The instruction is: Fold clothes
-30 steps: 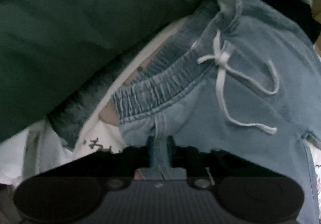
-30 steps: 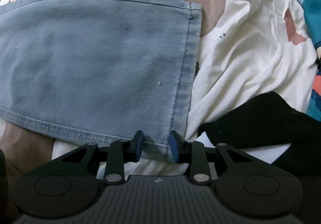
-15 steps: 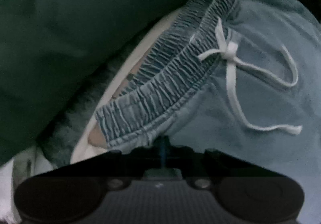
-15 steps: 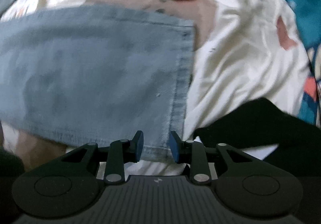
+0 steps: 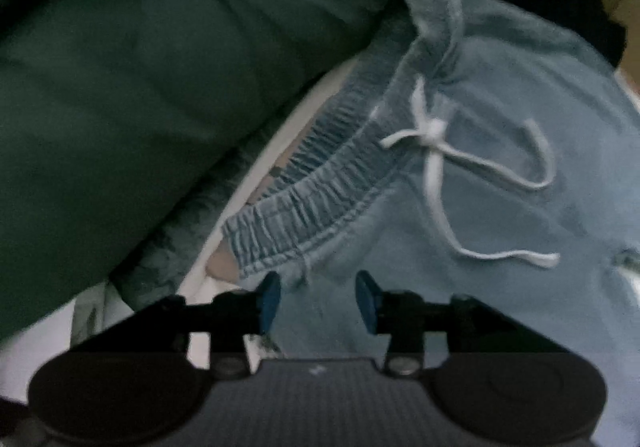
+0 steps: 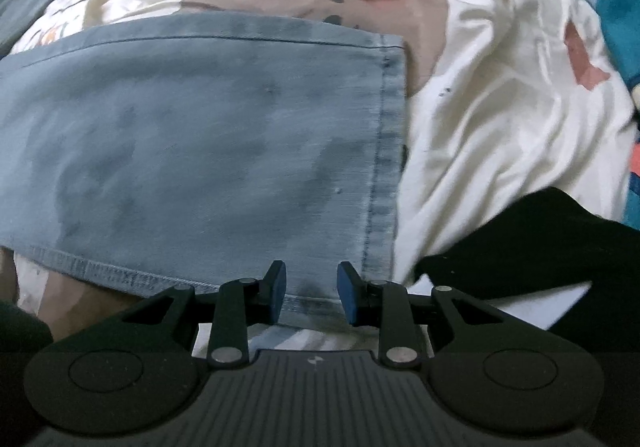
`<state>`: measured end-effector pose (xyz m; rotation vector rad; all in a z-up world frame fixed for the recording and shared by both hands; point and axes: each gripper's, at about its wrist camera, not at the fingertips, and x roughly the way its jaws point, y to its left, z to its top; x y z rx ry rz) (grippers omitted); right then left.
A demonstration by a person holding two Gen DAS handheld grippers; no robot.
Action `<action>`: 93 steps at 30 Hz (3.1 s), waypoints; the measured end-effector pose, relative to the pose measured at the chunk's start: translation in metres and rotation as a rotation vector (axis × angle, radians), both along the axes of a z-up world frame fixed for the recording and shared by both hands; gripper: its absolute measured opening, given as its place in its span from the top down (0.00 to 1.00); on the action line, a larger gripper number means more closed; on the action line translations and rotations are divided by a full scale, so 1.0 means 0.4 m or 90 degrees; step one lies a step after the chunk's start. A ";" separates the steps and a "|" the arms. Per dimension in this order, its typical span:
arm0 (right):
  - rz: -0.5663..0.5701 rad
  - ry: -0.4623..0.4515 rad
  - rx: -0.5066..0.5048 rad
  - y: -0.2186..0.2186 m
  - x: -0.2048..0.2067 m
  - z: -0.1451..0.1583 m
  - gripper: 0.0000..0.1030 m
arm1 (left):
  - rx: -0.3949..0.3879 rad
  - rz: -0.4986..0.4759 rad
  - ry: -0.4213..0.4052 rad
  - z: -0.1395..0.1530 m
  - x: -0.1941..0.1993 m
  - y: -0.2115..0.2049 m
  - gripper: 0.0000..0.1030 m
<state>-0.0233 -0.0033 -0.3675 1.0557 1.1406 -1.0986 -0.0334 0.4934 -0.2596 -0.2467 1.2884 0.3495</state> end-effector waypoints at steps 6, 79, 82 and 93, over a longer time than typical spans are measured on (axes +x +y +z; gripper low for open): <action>0.011 -0.026 -0.014 0.023 -0.012 -0.007 0.66 | -0.064 0.051 -0.003 0.040 -0.066 -0.069 0.60; 0.390 0.060 -0.087 0.136 0.102 -0.069 0.26 | -0.173 0.229 0.020 -0.138 -0.259 -0.165 0.83; 0.405 0.083 -0.110 0.146 0.122 -0.083 0.26 | -0.158 0.229 0.027 -0.140 -0.255 -0.177 0.83; 0.367 0.069 -0.170 0.137 0.125 -0.060 0.60 | -0.142 0.235 0.028 -0.140 -0.259 -0.201 0.82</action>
